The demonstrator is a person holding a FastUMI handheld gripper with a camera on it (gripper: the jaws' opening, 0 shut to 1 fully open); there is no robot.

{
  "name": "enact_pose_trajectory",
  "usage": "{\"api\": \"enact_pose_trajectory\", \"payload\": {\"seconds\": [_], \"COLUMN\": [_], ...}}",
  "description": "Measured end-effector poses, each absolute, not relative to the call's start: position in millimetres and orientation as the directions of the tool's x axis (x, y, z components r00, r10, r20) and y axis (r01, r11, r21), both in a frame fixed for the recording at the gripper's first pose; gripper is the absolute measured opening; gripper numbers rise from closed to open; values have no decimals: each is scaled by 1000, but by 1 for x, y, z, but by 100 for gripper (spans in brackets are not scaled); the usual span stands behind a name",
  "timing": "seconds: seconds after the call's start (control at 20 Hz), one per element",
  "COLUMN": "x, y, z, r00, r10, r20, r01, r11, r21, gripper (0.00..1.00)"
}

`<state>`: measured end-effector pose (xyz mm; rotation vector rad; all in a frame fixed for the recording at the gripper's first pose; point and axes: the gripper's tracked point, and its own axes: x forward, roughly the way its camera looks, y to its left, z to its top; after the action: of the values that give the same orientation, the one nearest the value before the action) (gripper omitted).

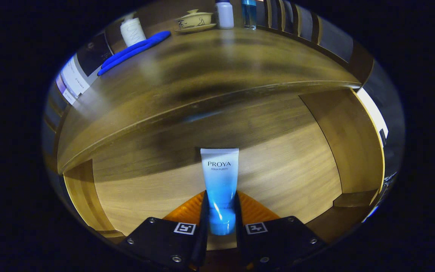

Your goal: Pull open the drawer, take out the items inside it, and place them on the countertop above the cabinet.

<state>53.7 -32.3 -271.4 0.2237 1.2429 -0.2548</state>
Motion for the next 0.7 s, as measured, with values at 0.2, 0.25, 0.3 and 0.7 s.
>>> {"api": "enact_pose_trajectory", "payload": {"seconds": [0.2, 0.25, 0.3, 0.7], "x": [41, 40, 39, 35], "y": [-24, -22, -22, -8], "z": [-252, -245, -237, -173], "r00": [324, 330, 341, 431], "r10": [-87, -97, -111, -161], "r20": [-942, -939, -934, -888], "r01": [337, 332, 330, 316], "r11": [941, 943, 944, 948], "r21": [29, 19, 8, -18], "gripper": [33, 33, 33, 33]}}
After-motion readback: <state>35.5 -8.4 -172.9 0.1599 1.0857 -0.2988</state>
